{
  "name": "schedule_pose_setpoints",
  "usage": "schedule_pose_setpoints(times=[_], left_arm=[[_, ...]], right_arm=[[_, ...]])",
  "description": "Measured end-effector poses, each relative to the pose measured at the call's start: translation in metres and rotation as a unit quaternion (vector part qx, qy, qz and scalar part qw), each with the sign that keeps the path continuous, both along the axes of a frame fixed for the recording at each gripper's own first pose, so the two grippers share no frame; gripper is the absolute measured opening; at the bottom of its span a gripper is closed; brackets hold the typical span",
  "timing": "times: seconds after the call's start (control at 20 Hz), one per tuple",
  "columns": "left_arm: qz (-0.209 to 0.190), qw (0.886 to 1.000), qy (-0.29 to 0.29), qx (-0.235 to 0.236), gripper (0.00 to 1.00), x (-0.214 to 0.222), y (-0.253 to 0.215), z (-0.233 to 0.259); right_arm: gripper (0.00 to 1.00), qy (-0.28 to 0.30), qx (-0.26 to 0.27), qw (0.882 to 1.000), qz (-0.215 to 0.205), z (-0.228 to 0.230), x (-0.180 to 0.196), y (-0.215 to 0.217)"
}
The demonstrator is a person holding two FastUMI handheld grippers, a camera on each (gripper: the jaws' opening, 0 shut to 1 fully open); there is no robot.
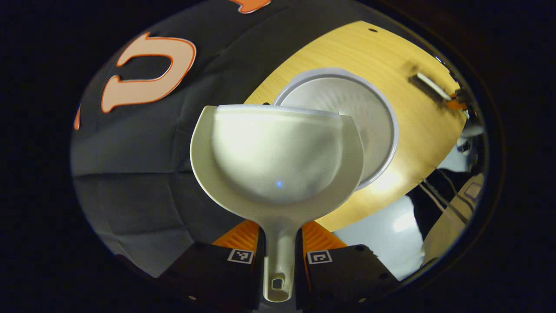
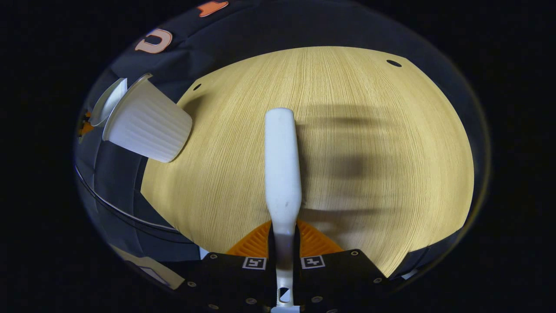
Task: Pick up the small broom and dustpan from the desktop, sweep the trash into the dustpan with the broom, and then empty the trash into the garbage bin.
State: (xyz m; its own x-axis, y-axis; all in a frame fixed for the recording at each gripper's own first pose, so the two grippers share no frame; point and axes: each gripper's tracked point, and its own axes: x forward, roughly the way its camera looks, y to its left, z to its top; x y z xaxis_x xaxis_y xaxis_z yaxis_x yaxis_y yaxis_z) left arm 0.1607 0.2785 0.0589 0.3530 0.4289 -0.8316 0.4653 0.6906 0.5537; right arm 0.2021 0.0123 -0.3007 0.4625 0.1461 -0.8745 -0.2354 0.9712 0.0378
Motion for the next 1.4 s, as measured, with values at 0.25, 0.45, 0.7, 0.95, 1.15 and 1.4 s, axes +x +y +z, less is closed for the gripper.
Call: schedule_pose_setpoints(times=[0.25, 0.45, 0.7, 0.95, 1.15, 1.4], left_arm=[[0.050, 0.988, -0.082, -0.118, 0.30, 0.015, -0.035, -0.031], [0.041, 0.977, -0.122, -0.173, 0.30, 0.017, -0.078, -0.034], [0.011, 0.960, -0.138, -0.243, 0.30, 0.014, -0.122, -0.041], [0.003, 0.946, -0.105, -0.306, 0.30, 0.000, -0.173, -0.063], [0.034, 0.942, -0.088, -0.323, 0.30, -0.013, -0.196, -0.091], [0.085, 0.939, -0.070, -0.325, 0.30, -0.024, -0.211, -0.139]], right_arm=[[0.14, -0.003, -0.008, 1.000, 0.006, 0.012, -0.004, -0.007], [0.14, -0.011, -0.018, 1.000, 0.014, 0.022, -0.001, -0.008], [0.14, -0.031, -0.016, 0.999, 0.015, 0.041, 0.005, -0.010], [0.14, -0.044, -0.026, 0.999, 0.011, 0.050, 0.007, -0.017], [0.14, -0.043, -0.042, 0.998, 0.002, 0.045, 0.005, -0.022], [0.14, -0.035, -0.062, 0.997, -0.012, 0.037, 0.003, -0.026]])
